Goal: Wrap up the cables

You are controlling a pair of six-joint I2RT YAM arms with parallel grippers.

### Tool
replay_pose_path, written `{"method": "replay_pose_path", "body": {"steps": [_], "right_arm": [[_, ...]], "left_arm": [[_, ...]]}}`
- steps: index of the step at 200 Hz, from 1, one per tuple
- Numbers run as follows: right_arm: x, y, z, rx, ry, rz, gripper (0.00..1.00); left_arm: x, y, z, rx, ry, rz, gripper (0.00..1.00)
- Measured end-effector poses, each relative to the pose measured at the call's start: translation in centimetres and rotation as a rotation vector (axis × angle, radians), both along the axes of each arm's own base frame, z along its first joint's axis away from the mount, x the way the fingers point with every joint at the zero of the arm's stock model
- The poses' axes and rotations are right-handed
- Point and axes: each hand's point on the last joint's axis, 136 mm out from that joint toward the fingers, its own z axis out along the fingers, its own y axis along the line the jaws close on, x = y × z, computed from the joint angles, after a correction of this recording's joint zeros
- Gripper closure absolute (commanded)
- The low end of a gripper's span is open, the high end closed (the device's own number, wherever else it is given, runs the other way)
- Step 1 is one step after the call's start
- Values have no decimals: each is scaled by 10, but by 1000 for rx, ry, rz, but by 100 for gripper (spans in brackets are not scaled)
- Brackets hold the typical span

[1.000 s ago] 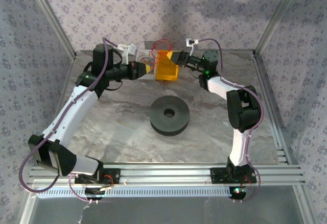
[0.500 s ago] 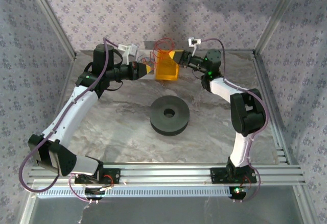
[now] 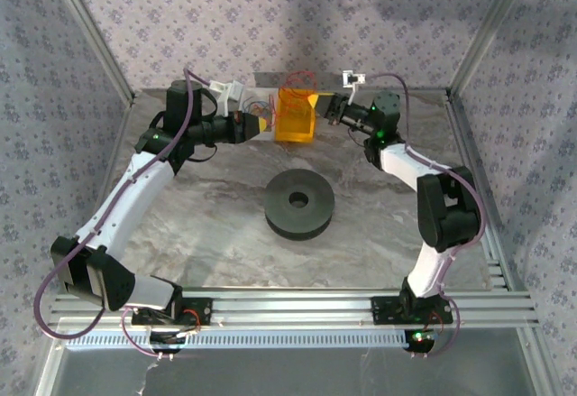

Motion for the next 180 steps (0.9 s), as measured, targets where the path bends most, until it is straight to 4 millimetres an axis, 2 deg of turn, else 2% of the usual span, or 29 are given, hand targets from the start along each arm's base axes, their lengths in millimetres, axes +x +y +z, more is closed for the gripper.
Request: {"method": "replay_pose_path", "body": {"steps": [44,77,106,124,146,180], "right_arm": [[-2,-30,-22,-75,69,-85,100],[-6,-68,-35,-129,115,-179,100],[-14,-100,-46,-183,152,-256,100],[-21,-121,-52,-207,180,-310,100],[-33,-157,-60,-225,221,-401,100],[-57,-230,-70,-226,294,-588,100]], "left_arm": [[0,1,-2,6,2,3,100],[5,7,-4,14,6,23,100],[13,22,-10,24,24,66,100],[21,36,-17,35,40,106,100],[31,58,-30,55,73,171,100],[48,110,-52,90,144,328,100]]}}
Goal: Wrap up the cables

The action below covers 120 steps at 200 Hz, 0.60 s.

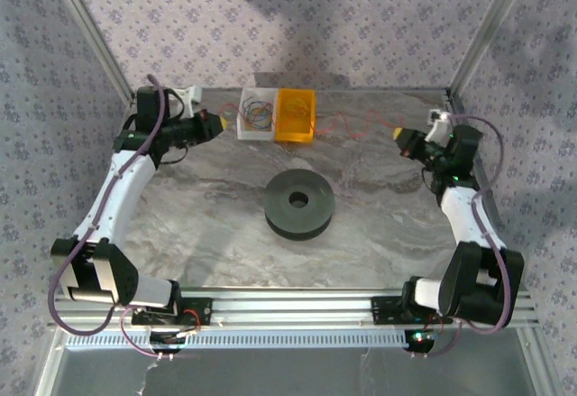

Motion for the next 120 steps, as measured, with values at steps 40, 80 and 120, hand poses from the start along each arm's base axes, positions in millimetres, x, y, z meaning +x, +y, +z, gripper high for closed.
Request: {"method": "replay_pose_path", "body": {"steps": [40,80,120], "right_arm": [[-34,-84,-2,13,31,-243,100],[-48,-105,-3,50,33,-298,100],[-36,-38,-11,57,55,-85,100]], "left_arm": [[18,82,-15,66,51,256,100],[18,145,-23,97,95,435,100],[16,128,-13,92,84,389,100]]}}
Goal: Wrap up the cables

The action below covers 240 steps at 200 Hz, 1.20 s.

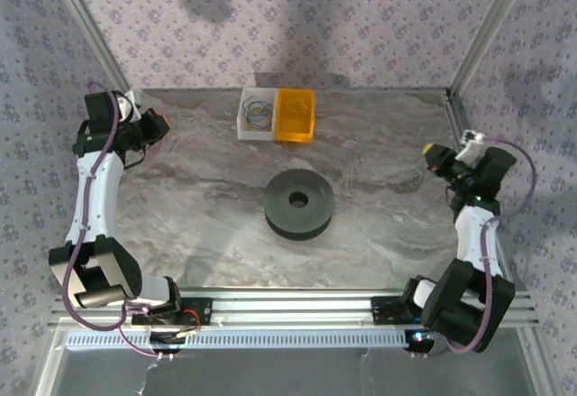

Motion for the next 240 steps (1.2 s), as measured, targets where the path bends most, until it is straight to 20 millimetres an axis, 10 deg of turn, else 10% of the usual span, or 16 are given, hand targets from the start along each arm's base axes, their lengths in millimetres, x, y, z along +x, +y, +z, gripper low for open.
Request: {"method": "replay_pose_path", "body": {"steps": [36,88,129,240], "right_arm": [[2,86,15,-64,-38,262,81],[13,135,8,-67,-31,391,30],[32,166,-9,-43,-10,449,26],[96,254,-7,-25,-101,590,29]], "left_arm": [[-8,-43,33,-3,-61,-114,100],[-20,-89,127,4,-277,-233,100],[-35,-134,157,-15,-347,-350,100],[-40,-233,164,-69,-349,-564,100]]}}
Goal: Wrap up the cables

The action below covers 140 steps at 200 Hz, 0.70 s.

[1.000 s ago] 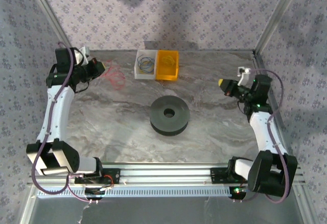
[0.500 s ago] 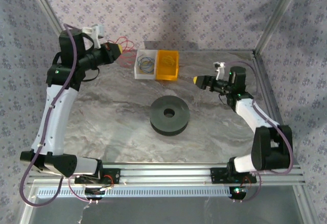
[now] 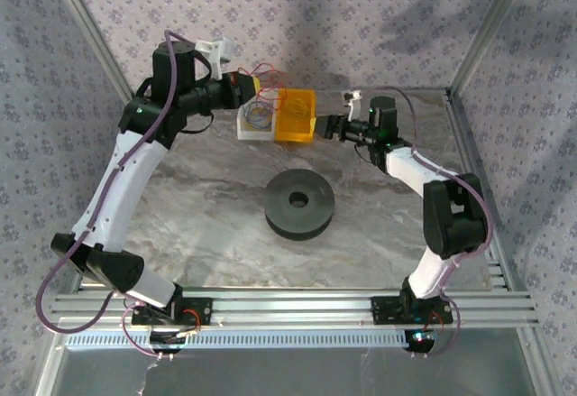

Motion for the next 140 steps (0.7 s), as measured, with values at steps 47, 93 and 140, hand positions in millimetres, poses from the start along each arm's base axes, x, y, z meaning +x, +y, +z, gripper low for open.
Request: {"method": "replay_pose_path", "body": {"steps": [47,93,140], "right_arm": [[13,22,-11,20,3,27,29],[17,33,2,47,-41,43,29],[22,33,11,56,-77,30,29]], "left_arm": [[-16,-16,23,-23,-48,-50,100],[-19,-20,24,-23,-51,-58,100],[-25,-26,23,-21,-46,-79,100]]}}
